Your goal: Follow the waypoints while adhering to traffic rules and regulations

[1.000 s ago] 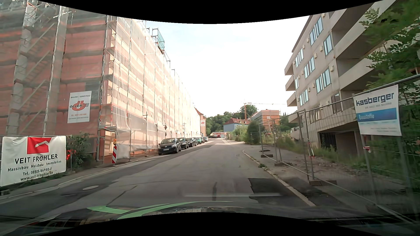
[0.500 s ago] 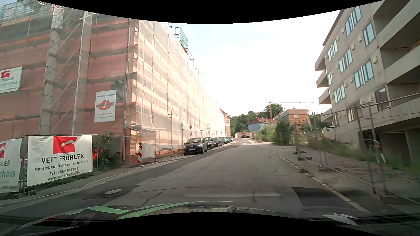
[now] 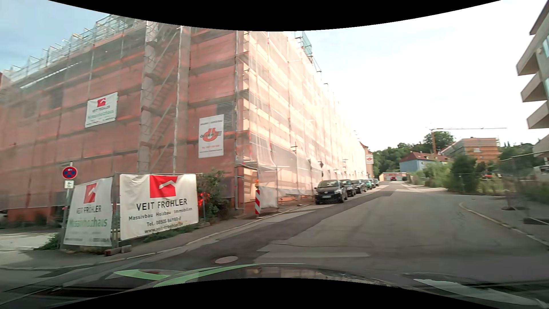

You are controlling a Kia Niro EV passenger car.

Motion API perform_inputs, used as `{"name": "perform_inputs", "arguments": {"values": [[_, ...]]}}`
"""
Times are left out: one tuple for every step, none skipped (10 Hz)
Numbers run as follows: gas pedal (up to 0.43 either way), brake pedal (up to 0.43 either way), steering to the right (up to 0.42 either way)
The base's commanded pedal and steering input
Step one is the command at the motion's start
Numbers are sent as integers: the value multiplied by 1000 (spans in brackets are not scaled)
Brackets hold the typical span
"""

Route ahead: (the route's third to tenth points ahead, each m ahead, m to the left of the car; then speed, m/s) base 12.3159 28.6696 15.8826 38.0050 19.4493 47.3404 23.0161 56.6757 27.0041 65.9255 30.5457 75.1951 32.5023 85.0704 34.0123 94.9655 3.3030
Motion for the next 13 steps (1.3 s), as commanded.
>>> {"name": "perform_inputs", "arguments": {"values": [[461,0,-888],[441,0,-890],[409,0,-887],[390,0,-883],[378,0,-862],[378,0,-812],[378,0,-761],[378,0,-698],[378,0,-630],[378,0,-598],[378,0,-551],[378,0,-475],[378,0,-426]]}}
